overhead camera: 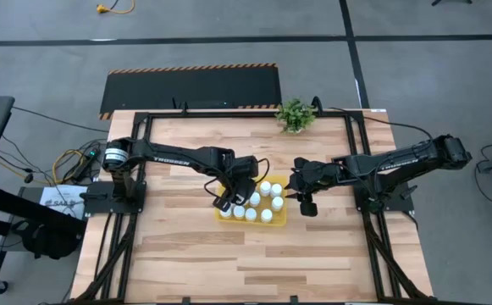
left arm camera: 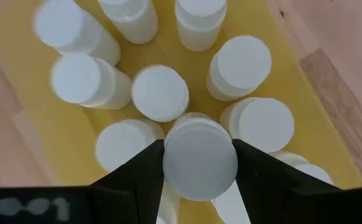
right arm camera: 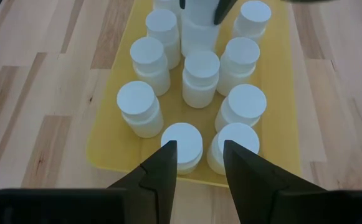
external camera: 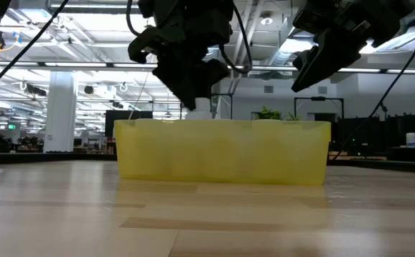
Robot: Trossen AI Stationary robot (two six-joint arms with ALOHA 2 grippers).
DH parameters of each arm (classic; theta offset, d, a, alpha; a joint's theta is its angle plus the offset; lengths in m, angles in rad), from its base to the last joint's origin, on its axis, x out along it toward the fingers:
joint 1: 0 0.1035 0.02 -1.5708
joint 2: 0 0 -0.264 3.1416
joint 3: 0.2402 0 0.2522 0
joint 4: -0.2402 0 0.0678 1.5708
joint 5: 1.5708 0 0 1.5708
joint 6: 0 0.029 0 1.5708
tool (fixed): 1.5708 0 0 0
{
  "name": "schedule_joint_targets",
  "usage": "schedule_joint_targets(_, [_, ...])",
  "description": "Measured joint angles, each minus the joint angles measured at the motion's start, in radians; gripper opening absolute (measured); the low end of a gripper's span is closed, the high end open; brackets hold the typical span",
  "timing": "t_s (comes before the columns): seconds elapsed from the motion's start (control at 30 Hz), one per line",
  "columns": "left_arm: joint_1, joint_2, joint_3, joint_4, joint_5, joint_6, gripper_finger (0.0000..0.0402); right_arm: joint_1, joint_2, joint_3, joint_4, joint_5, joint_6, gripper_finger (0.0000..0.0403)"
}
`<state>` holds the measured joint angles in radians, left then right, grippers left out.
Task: Pick and place pill bottles into a basket
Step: Put the white pill bottle into the yellow bin
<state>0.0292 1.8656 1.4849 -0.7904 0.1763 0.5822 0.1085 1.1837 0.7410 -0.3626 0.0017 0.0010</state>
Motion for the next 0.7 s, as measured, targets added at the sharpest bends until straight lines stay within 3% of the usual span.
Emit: schedule_joint_targets(0.7, [0.000, 0.021, -0.001, 0.001, 0.026, -0.003, 0.0180, 0.000, 0.000, 0.000, -0.004, 0.000, 0.000, 0.0124])
